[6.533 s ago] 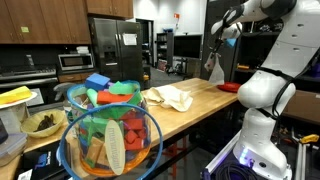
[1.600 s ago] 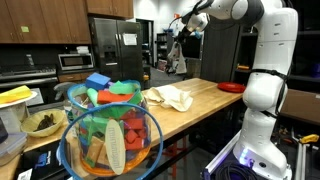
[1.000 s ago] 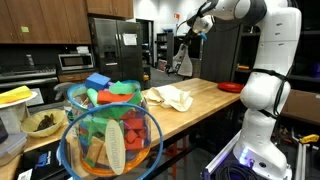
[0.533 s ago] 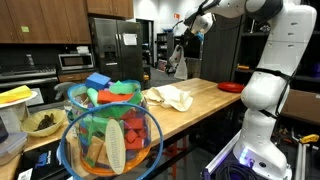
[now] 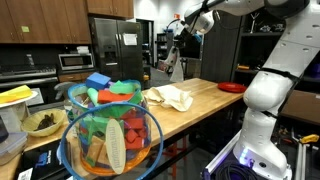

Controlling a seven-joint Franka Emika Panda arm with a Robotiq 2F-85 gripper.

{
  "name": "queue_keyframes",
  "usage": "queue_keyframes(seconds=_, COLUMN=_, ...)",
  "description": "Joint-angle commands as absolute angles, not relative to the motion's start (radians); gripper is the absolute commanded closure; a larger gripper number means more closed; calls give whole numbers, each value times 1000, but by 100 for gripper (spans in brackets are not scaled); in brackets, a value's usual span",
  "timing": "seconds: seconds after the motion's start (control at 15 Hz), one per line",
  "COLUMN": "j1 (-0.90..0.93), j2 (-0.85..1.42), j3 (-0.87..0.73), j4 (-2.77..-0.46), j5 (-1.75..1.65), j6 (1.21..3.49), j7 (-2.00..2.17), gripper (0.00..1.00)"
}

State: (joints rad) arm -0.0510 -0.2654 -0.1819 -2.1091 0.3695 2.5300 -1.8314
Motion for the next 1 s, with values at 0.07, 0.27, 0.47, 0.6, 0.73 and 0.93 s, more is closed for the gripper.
queue_keyframes(seconds=0.07, j1=0, j2=-358, j3=-198, j4=-2194, j5=345, j6=2530, j7=-1891, gripper=99)
queue_keyframes(seconds=0.27, j1=29, j2=-383, j3=-203, j4=-2218, j5=345, j6=2527, j7=-1931, gripper=99)
queue_keyframes(seconds=0.47, j1=48, j2=-396, j3=-207, j4=-2228, j5=347, j6=2529, j7=-1953, gripper=99)
queue_keyframes(seconds=0.6, j1=55, j2=-394, j3=-210, j4=-2222, j5=353, j6=2536, j7=-1951, gripper=99)
queue_keyframes(seconds=0.73, j1=53, j2=-380, j3=-223, j4=-2203, j5=355, j6=2546, j7=-1950, gripper=99)
queue_keyframes(seconds=0.93, j1=42, j2=-350, j3=-244, j4=-2170, j5=353, j6=2578, j7=-1934, gripper=99)
